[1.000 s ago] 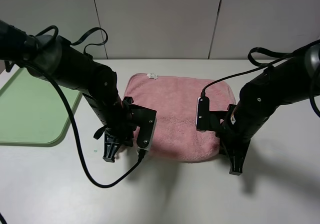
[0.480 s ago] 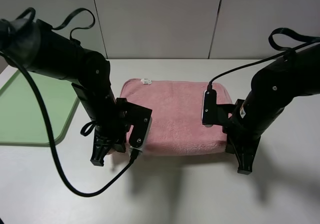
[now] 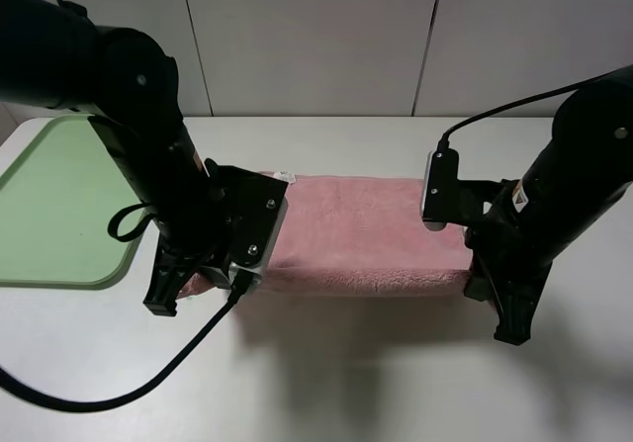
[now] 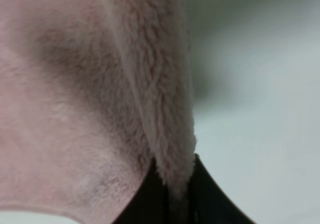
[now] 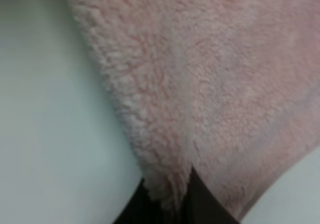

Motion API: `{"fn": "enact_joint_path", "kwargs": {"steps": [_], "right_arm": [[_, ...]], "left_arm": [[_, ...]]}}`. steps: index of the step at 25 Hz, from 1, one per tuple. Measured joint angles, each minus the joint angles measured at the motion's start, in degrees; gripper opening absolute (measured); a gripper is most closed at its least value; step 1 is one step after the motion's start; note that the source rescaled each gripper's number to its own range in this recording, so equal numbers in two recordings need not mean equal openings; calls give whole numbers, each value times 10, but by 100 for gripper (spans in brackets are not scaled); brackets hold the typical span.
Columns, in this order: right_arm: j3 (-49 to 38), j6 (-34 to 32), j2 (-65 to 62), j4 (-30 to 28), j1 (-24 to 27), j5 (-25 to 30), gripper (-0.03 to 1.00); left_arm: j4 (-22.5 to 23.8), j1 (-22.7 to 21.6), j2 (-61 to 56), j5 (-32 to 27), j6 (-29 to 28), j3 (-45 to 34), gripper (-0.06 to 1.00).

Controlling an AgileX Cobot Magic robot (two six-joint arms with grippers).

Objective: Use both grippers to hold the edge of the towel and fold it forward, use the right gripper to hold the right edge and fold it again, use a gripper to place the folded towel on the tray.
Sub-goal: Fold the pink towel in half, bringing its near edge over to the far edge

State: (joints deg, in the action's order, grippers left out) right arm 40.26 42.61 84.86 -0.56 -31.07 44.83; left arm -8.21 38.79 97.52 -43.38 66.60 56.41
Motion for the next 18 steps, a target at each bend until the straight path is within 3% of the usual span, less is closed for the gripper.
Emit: {"fn": "enact_joint_path", "kwargs": {"steps": [18], "right_arm": [[8,-31,-116,48,-2,146,0]], "left_arm": [[-52,4,-105,-128,-45,1,0]]}}
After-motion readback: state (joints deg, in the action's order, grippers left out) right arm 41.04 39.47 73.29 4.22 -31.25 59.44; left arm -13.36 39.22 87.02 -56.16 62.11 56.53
